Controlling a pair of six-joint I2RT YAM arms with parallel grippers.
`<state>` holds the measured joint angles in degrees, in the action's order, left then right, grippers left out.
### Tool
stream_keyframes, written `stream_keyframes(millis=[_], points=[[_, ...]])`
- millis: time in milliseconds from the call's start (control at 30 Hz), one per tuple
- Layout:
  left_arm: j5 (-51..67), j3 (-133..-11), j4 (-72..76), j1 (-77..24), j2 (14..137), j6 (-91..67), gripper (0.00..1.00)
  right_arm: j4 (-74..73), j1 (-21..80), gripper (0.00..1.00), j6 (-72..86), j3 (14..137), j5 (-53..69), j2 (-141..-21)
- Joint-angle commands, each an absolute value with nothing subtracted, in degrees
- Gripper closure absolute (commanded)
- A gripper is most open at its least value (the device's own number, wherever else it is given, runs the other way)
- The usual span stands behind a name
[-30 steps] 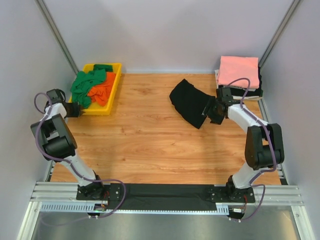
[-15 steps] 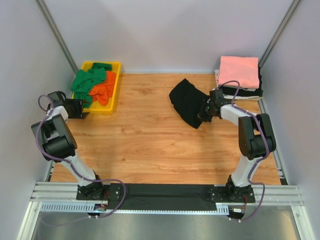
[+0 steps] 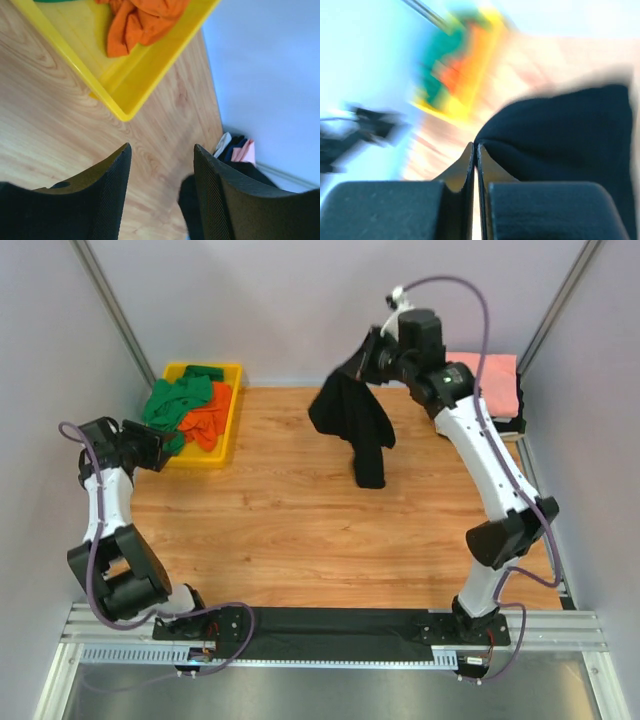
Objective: Fold and stack the t-shirts
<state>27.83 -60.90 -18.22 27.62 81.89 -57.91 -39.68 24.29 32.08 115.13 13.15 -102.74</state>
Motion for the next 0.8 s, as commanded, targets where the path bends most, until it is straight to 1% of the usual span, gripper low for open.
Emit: stream_keyframes(millis=[0,67,133,167,233,267,300,333,367,400,433,467,500,600,633,700,733,767], points=[[30.5,-62.5,-24.6,27.9,74.7,-48.7,0.4,-53.7,27.3,1.0,29.4,133.7,7.4,-100.6],[30.1,-62.5,-27.4,27.9,69.7,-45.2,0.4,-53.9,27.2,1.0,29.6,133.6,3.2,-98.7],[29.9,-62.7,-30.0,27.8,65.7,-43.3,0.4,-53.5,27.3,1.0,29.9,126.7,0.2,-96.9],[29.9,-62.7,-30.7,27.7,64.6,-41.5,0.4,-54.2,27.3,1.0,30.2,123.9,-4.8,-95.6],[29.5,-63.1,-33.7,27.3,62.3,-39.6,0.4,-54.8,27.3,1.0,31.9,118.4,-9.5,-93.7],[29.3,-63.7,-35.0,27.0,62.0,-37.3,0.4,-55.3,27.2,1.0,32.3,110.8,-13.8,-93.3],[28.7,-63.9,-36.3,26.5,61.5,-36.0,0.4,-55.4,26.6,1.0,33.1,107.1,-14.8,-93.3],[27.2,-64.0,-38.8,25.2,61.1,-34.9,0.4,-55.2,25.7,1.0,34.5,102.5,-14.2,-94.2],[26.3,-63.9,-39.9,24.5,60.8,-34.0,0.4,-54.5,23.3,0.98,35.2,95.1,-10.6,-95.0],[24.5,-63.3,-41.0,23.5,60.7,-32.3,0.4,-52.8,22.1,0.74,35.2,91.3,-8.4,-95.8],[23.8,-62.9,-42.7,21.5,60.6,-31.5,0.4,-52.1,20.8,0.56,34.8,88.6,-7.0,-97.4],[23.3,-62.0,-43.5,20.5,60.6,-30.4,0.4,-52.0,21.0,0.33,34.4,84.5,-7.0,-97.6],[21.8,-61.6,-44.5,18.5,60.9,-28.5,0.4,-51.7,21.5,0.3,34.0,82.7,-7.5,-97.1],[19.9,-60.5,-48.4,16.2,62.3,-25.5,0.4,-50.3,26.9,0.28,33.8,77.5,-11.4,-91.3],[19.5,-60.1,-49.6,15.9,62.9,-24.1,0.41,-50.3,31.0,0.28,33.9,76.8,-12.4,-88.0],[19.1,-58.5,-49.7,15.6,62.9,-23.3,0.41,-51.2,36.2,0.28,35.3,76.1,-15.3,-85.3],[18.9,-57.8,-49.5,15.6,62.6,-23.0,0.42,-51.3,41.6,0.28,35.9,75.9,-16.2,-83.3],[18.8,-56.5,-49.1,15.4,62.2,-22.9,0.42,-51.7,44.4,0.28,37.5,75.5,-17.6,-82.7]])
